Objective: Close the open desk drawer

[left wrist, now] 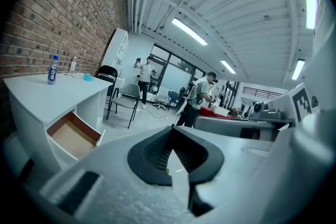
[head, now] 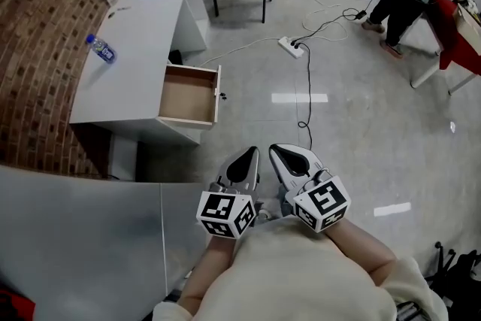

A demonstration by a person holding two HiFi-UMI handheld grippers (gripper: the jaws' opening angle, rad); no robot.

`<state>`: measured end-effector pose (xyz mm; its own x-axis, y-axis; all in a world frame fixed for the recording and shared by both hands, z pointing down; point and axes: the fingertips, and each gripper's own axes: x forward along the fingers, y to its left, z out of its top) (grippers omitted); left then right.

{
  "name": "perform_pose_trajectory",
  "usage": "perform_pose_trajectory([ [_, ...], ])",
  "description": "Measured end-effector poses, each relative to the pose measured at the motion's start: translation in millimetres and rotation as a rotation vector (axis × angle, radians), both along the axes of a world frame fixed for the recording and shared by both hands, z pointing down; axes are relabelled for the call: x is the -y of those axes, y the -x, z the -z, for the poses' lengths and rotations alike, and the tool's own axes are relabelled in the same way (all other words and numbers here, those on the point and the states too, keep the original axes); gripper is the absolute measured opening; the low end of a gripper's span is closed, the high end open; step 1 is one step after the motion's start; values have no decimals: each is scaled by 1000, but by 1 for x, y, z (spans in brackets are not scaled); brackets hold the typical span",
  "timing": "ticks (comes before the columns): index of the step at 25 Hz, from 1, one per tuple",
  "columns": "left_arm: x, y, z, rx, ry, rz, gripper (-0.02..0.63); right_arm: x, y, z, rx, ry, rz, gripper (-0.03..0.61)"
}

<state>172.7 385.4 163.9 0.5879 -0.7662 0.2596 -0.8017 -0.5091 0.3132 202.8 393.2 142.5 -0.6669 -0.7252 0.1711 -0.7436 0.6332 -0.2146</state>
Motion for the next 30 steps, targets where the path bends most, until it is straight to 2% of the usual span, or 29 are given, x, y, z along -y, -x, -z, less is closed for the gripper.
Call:
perform_pose_trajectory([
  [9, 52, -26, 7, 13, -10, 21, 0, 56, -20, 10, 18, -12, 38, 2],
  [30, 145, -87, 6, 6, 1, 171, 0, 155, -93, 13, 30, -13, 161, 2],
])
